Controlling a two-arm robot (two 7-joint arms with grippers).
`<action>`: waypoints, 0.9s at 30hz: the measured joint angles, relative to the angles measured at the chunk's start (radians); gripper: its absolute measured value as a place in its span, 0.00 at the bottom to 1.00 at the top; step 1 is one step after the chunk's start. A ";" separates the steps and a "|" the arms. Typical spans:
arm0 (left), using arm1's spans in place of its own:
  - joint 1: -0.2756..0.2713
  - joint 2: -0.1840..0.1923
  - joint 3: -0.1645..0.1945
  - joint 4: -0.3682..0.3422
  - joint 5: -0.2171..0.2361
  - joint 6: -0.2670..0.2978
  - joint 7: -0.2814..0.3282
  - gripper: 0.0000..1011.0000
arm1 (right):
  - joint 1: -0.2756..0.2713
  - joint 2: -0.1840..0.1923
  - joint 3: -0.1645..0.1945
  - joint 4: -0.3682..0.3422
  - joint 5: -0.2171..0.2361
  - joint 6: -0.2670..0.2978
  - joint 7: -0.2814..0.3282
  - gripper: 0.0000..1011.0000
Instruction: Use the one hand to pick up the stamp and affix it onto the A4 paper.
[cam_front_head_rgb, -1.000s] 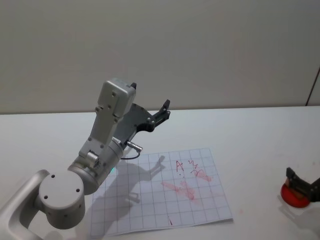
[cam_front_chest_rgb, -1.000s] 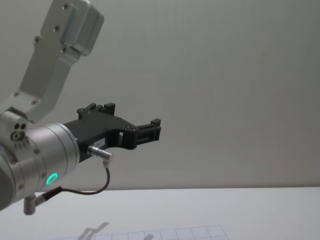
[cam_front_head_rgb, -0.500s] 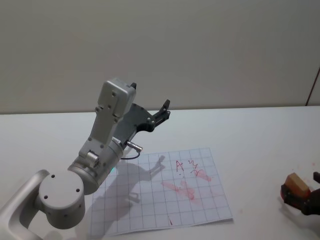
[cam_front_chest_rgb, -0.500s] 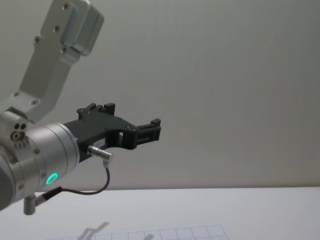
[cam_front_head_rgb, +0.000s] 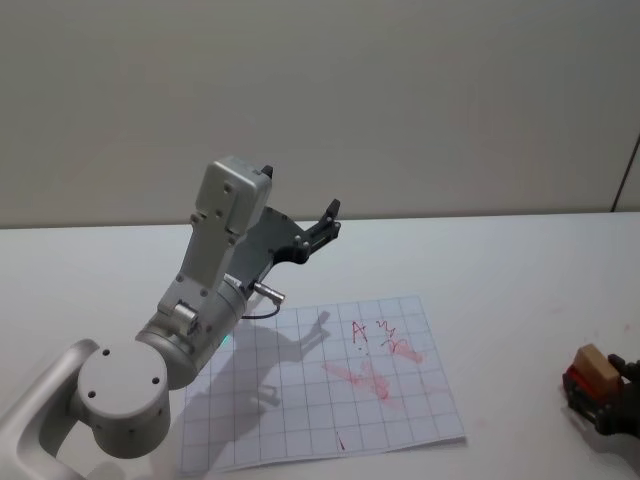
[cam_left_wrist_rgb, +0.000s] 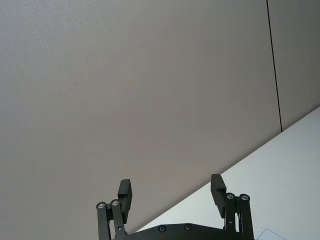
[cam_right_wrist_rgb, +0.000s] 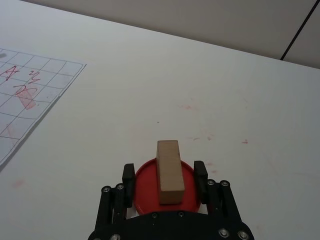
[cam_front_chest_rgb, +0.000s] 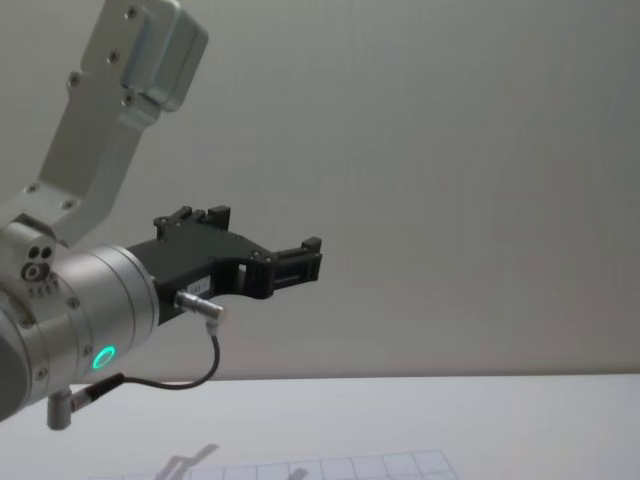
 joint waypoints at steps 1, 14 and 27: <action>0.000 0.000 0.000 0.000 0.000 0.000 0.000 0.99 | 0.001 0.000 0.000 0.001 -0.001 0.001 0.001 0.68; 0.000 0.000 0.000 0.000 0.000 0.000 0.000 0.99 | 0.012 -0.007 -0.004 0.014 -0.012 0.011 0.007 0.28; 0.000 0.000 0.000 0.000 0.000 0.000 0.000 0.99 | 0.016 -0.009 -0.005 0.018 -0.016 0.015 0.010 0.22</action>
